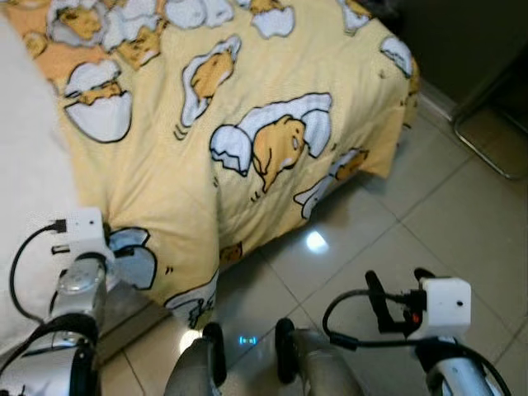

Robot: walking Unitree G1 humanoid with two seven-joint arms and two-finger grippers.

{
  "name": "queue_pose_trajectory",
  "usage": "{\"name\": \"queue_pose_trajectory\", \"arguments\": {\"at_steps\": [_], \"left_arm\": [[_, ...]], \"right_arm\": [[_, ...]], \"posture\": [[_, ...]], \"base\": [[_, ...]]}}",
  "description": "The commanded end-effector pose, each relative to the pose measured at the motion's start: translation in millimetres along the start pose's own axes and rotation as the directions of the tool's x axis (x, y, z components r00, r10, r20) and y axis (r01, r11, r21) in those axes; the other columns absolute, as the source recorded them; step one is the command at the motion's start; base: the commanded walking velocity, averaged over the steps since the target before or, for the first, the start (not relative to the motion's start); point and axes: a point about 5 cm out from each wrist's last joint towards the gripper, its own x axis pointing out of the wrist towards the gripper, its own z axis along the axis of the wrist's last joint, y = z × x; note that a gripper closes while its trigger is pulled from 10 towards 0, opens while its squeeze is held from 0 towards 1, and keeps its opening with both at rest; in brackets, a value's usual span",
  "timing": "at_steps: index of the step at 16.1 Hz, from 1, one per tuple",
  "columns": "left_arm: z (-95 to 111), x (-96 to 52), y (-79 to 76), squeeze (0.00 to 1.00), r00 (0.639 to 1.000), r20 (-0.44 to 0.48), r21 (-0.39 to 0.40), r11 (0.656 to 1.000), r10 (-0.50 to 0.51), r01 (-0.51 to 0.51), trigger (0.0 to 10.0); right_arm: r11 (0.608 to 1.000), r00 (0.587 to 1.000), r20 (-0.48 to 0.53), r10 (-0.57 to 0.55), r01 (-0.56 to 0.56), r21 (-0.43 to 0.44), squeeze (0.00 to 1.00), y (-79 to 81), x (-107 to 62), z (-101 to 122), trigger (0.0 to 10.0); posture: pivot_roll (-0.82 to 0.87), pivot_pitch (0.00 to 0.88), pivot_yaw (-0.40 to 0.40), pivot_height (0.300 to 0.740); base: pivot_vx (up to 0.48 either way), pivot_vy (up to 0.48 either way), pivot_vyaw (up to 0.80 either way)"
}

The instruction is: Clean up the room

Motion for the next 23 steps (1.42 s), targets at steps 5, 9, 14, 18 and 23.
{"name": "queue_pose_trajectory", "arguments": {"at_steps": [5,9,14,18,23], "left_arm": [[-42.5,-17.4,24.8,0.0,0.981,-0.14,0.241,0.966,0.131,-0.095,0.0],[-44.4,-18.1,22.7,0.0,0.98,-0.143,0.248,0.964,0.14,-0.101,0.0],[-42.6,-16.9,14.6,0.0,0.983,-0.132,0.244,0.966,0.126,-0.091,0.0],[-51.4,-21.0,18.5,0.0,0.978,-0.161,0.331,0.941,0.132,-0.072,0.0],[-77.6,-47.6,85.6,0.0,0.91,-0.23,0.473,0.857,0.344,-0.204,0.0]], "right_arm": [[0.992,0.991,-0.038,0.127,-0.127,0.012,0.77,7.7,1.9,-3.2,10.0],[0.914,0.914,-0.012,0.405,-0.405,0.038,0.8,37.9,12.6,8.2,10.0],[0.782,0.782,-0.011,0.623,-0.623,0.014,0.81,76.5,26.0,17.5,10.0],[0.779,0.778,-0.048,0.626,-0.627,0.009,0.76,82.8,26.9,11.9,10.0],[0.84,0.839,-0.052,0.542,-0.541,0.034,0.7,66.2,23.7,6.7,10.0]], "posture": [[-0.18,0.291,-0.033,0.736],[-0.17,0.288,-0.031,0.736],[-0.16,0.284,-0.025,0.736],[-0.15,0.284,-0.023,0.736],[-0.14,0.287,-0.02,0.736]], "base": [[0.0,0.0,0.52],[0.0,0.0,0.52],[0.0,0.0,0.57],[0.0,0.0,0.55],[0.0,0.0,0.08]]}}
